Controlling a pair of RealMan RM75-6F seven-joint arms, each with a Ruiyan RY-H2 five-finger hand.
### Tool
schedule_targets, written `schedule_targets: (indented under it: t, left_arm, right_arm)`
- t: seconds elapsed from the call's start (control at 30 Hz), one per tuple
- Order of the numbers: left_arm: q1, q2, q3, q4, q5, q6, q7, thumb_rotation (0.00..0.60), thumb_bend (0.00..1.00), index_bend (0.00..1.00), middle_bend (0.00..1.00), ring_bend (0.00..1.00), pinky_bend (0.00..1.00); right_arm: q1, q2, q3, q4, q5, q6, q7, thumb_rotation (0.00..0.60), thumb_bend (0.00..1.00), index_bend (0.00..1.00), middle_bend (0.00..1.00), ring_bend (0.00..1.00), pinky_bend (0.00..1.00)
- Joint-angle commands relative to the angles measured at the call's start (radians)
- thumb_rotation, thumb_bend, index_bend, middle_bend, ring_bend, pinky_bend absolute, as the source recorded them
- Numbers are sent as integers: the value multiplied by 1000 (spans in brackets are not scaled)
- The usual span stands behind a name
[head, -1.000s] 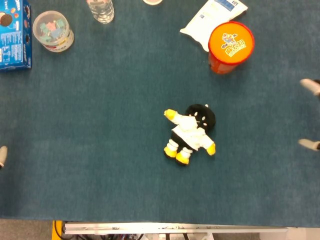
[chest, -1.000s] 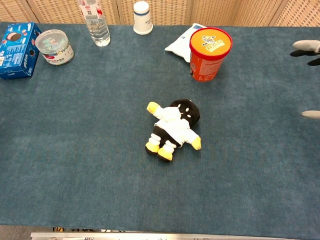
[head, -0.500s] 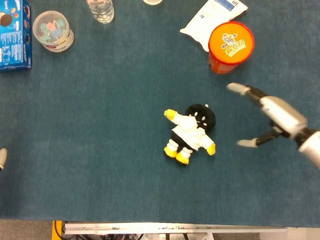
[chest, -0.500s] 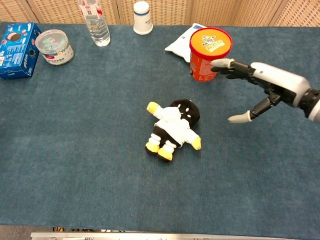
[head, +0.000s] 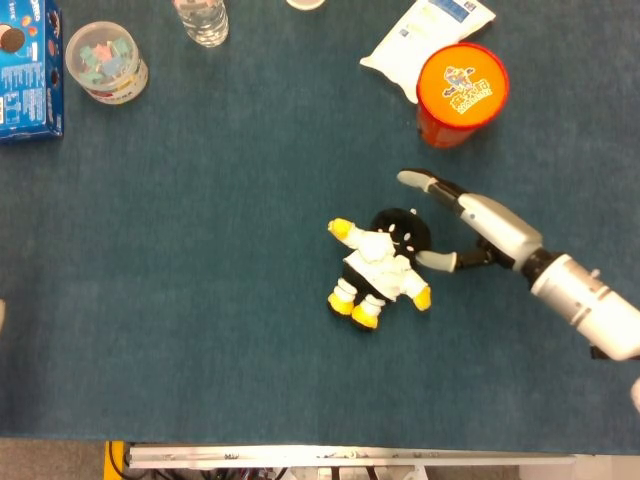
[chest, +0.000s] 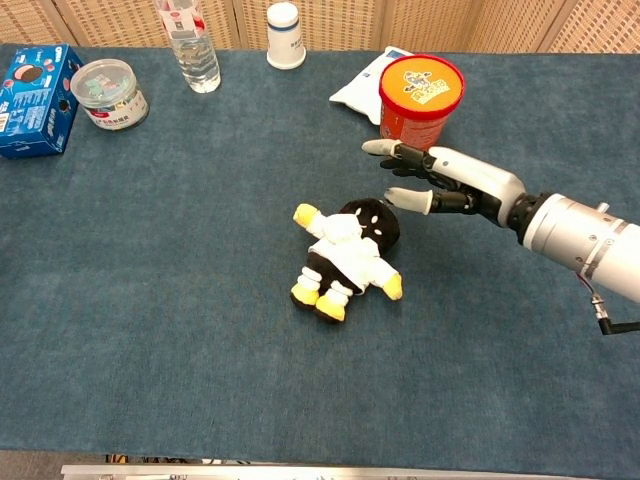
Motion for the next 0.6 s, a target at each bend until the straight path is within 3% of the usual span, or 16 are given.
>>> schedule_targets:
  t: [0.03, 0.33, 0.6]
  left_arm:
    - [0, 2, 0, 0, 0, 0, -4, 600, 331, 125, 127, 129, 92]
    - [7, 6, -1, 8, -4, 6, -17, 600, 331, 125, 127, 129, 92]
    - [12, 6, -2, 19, -8, 10, -27, 600, 331, 125, 127, 129, 92]
  right_arm:
    - [19, -39, -2, 40, 9, -21, 39, 182, 0, 0, 0, 0, 0]
    - [58, -117, -36, 142, -23, -45, 106, 178, 0, 0, 0, 0, 0]
    - [98, -177, -32, 209, -26, -61, 113, 175, 0, 0, 0, 0, 0]
